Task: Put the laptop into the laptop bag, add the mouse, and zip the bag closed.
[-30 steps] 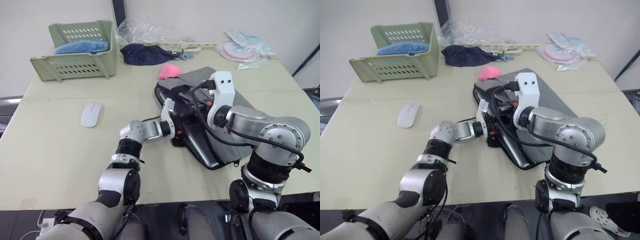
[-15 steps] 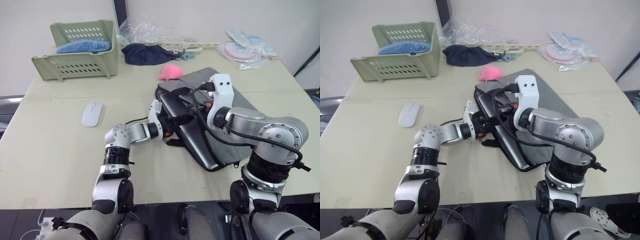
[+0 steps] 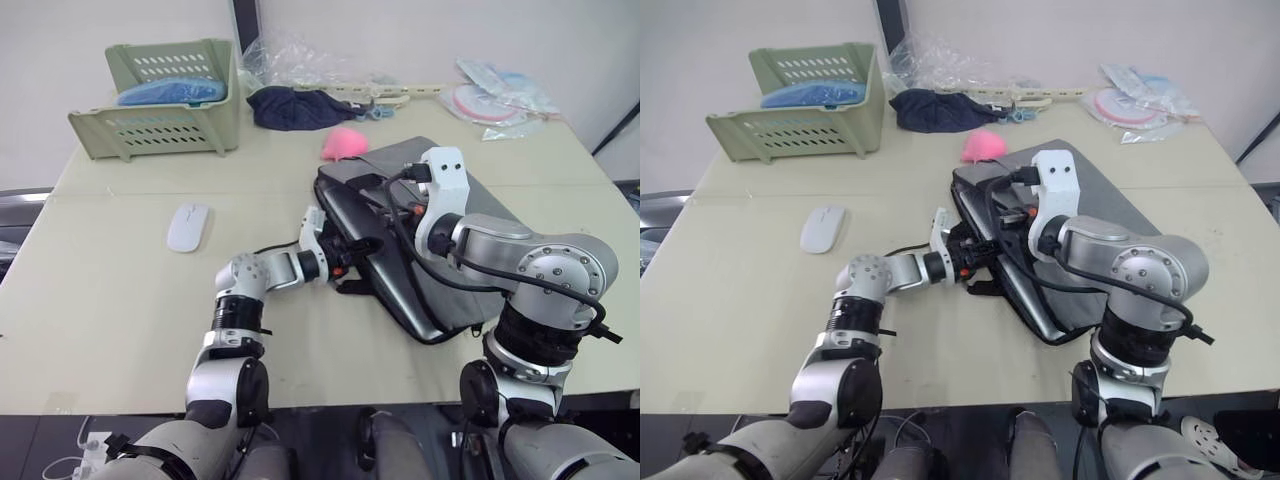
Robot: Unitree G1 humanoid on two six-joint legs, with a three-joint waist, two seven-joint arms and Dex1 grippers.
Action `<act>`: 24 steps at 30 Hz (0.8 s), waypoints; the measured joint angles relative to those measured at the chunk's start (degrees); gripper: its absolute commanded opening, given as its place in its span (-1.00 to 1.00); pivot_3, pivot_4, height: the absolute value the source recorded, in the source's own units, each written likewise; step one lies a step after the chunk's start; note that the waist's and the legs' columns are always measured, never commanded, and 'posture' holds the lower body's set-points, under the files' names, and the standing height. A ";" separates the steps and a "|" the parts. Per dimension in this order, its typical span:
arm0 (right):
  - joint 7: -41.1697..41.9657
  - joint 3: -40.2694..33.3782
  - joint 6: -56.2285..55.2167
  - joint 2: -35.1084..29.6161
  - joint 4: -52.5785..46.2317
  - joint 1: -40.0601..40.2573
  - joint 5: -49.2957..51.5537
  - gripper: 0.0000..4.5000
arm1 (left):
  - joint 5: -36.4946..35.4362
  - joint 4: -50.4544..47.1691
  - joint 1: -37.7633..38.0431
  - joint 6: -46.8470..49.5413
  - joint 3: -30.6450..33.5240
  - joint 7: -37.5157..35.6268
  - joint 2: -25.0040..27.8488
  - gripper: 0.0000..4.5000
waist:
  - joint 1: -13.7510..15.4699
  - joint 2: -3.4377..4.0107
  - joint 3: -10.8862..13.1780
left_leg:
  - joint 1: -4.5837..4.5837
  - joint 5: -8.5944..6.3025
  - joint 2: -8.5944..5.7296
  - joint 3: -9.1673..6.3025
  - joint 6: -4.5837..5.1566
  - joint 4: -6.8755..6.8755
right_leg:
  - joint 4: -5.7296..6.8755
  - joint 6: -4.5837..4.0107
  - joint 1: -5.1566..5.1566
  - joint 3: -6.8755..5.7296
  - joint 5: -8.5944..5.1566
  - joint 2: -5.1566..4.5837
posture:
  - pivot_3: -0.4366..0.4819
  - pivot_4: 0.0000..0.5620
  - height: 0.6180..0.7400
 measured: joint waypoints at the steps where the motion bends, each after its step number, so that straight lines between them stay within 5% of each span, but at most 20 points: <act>1: 0.00 -0.02 0.00 -0.01 0.00 0.00 -0.02 -1.00 | -0.02 0.09 0.13 0.03 -0.34 -0.20 0.03 -0.78 | 0.00 0.00 0.00 | -0.01 0.00 0.00 0.00 0.00 0.00 | 0.00 0.00 -0.02 -0.01 0.00 0.00 | -0.05 -0.47 1.00; 2: 0.00 -0.02 0.00 -0.02 0.00 0.00 -0.13 -1.00 | -0.10 0.08 0.12 0.07 -0.37 -0.47 0.03 -0.90 | 0.08 0.00 0.00 | 0.01 0.00 0.01 -0.01 0.00 -0.01 | 0.01 0.00 0.00 -0.01 0.00 0.00 | -0.05 -0.47 1.00; 13: 0.00 -0.02 0.00 0.09 0.01 -0.02 -0.74 -1.00 | -0.10 1.51 -0.54 -0.66 -0.57 -0.68 0.00 -0.91 | 0.36 0.00 0.00 | -0.01 0.00 0.00 -0.01 0.00 0.01 | 0.00 0.00 0.00 0.00 0.00 0.00 | -0.05 -0.47 1.00; 24: -0.44 -0.28 0.00 1.22 0.00 -0.14 -1.11 -1.00 | 0.41 15.42 -7.76 -12.18 2.04 0.82 -1.29 -0.91 | 0.51 0.00 0.00 | -0.02 0.00 -0.01 -0.01 0.00 0.02 | 0.00 0.00 0.00 -0.01 0.00 -0.01 | -0.05 -0.47 1.00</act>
